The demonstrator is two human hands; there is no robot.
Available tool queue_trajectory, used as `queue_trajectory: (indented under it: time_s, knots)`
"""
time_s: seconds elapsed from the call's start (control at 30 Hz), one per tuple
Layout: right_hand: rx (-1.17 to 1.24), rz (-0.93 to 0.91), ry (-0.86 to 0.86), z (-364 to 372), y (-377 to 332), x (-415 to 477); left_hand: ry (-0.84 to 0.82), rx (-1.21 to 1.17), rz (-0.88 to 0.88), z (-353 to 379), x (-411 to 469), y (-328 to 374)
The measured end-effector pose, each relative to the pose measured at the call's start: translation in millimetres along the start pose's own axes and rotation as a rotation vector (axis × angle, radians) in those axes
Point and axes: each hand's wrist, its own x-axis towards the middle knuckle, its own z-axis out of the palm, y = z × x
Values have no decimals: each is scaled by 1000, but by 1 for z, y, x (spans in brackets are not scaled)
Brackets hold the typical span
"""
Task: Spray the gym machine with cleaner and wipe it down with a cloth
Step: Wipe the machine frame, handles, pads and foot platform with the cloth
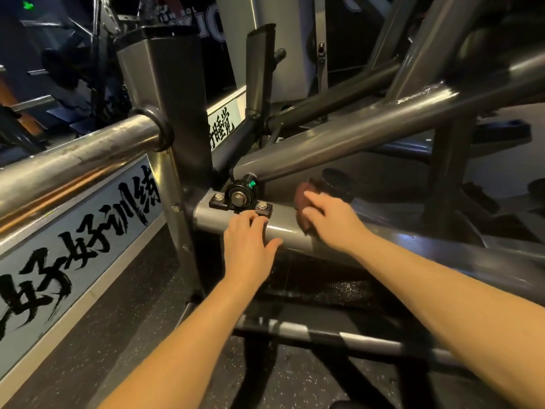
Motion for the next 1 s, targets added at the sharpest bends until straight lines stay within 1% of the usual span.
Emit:
queue_trajectory:
  time_s: [0.03, 0.07, 0.1, 0.23, 0.3, 0.4, 0.5, 0.57, 0.63, 0.67, 0.7, 0.77, 0.8, 0.83, 0.9, 0.97, 1.0]
  knots:
    - [-150, -37, -112, 8, -2, 6, 2, 46, 17, 3, -1, -3]
    - [-274, -74, -189, 14, -5, 13, 13, 77, 31, 6, 0, -6]
    - [-330, -88, -240, 17, -7, 22, 29, 100, 46, 7, 0, -7]
    - [-283, 6, -392, 15, -15, 57, 55, 162, 106, 8, 4, -9]
    - [-266, 37, -418, 10, -13, 59, 55, 173, 112, 9, 5, -9]
    - [-260, 63, -410, -3, -1, 49, 50, 190, 94, 9, 6, -8]
    - [-300, 134, -337, -17, 32, 36, 80, 164, 127, 10, 4, -11]
    - [-353, 225, -247, -21, 57, 25, 102, 147, 145, 13, 3, -15]
    - [-422, 300, -150, -18, 62, 17, 107, 137, 149, 15, 3, -16]
    - [-476, 304, -124, -13, 54, 14, 111, 133, 155, 16, 2, -17]
    - [-527, 268, -114, -5, 41, 13, 117, 129, 165, 16, 1, -18]
    - [-572, 111, -87, 15, 9, 8, 135, 118, 195, 18, 0, -21]
    - [-558, 34, -62, 27, -4, 3, 144, 116, 206, 19, 0, -23]
    - [-534, -3, -38, 38, -11, -4, 153, 115, 213, 20, 0, -24]
    - [-516, -47, 49, 47, -6, -21, 164, 110, 218, 22, 1, -26]
    - [-539, -57, 202, 39, 19, -44, 168, 92, 250, 25, 2, -28]
    - [-550, -29, 285, 31, 37, -55, 170, 80, 290, 27, 2, -28]
